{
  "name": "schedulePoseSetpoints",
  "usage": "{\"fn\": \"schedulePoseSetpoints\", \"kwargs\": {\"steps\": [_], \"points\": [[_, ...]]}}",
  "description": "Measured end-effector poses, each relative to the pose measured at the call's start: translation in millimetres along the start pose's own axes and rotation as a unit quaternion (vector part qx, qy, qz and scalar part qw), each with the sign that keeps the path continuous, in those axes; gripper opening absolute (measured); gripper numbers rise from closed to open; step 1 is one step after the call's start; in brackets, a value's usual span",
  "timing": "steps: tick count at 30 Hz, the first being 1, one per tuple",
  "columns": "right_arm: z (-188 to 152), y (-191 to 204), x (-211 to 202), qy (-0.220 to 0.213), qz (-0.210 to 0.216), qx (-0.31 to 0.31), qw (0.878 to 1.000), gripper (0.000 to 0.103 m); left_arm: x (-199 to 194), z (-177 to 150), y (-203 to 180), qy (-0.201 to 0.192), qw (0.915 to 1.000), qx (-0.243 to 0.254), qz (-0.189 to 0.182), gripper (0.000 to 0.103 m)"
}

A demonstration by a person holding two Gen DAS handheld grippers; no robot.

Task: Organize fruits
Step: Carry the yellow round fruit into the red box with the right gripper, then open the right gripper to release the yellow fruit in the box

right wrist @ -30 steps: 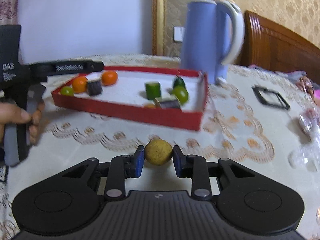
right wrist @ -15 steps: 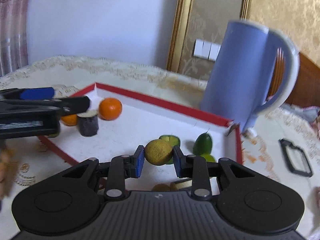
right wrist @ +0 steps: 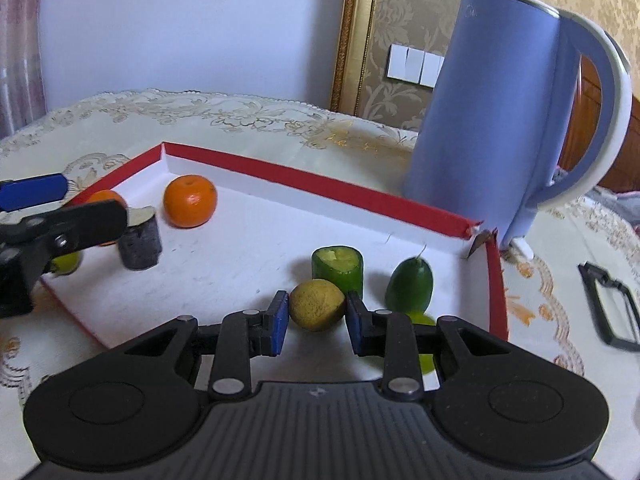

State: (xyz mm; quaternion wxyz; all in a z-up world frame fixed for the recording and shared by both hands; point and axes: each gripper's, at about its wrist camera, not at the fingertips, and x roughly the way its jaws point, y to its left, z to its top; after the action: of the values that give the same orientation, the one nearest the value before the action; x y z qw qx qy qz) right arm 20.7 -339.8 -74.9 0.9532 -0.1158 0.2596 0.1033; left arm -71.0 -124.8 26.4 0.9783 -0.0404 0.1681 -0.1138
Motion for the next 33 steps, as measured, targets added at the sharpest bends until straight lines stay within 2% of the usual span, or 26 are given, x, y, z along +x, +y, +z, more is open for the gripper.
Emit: {"fn": "schedulePoseSetpoints", "kwargs": {"steps": [19, 33], "points": [[-4.3, 4.2, 2.5, 0.0, 0.014, 0.007, 1.0, 0.03, 2.2, -0.8, -1.8, 0.004, 1.0, 0.001, -0.001, 0.087], [-12.1, -1.9, 0.6, -0.016, 0.021, 0.042, 0.999, 0.03, 1.6, -0.2, -2.4, 0.002, 1.0, 0.004, -0.004, 0.087]]}}
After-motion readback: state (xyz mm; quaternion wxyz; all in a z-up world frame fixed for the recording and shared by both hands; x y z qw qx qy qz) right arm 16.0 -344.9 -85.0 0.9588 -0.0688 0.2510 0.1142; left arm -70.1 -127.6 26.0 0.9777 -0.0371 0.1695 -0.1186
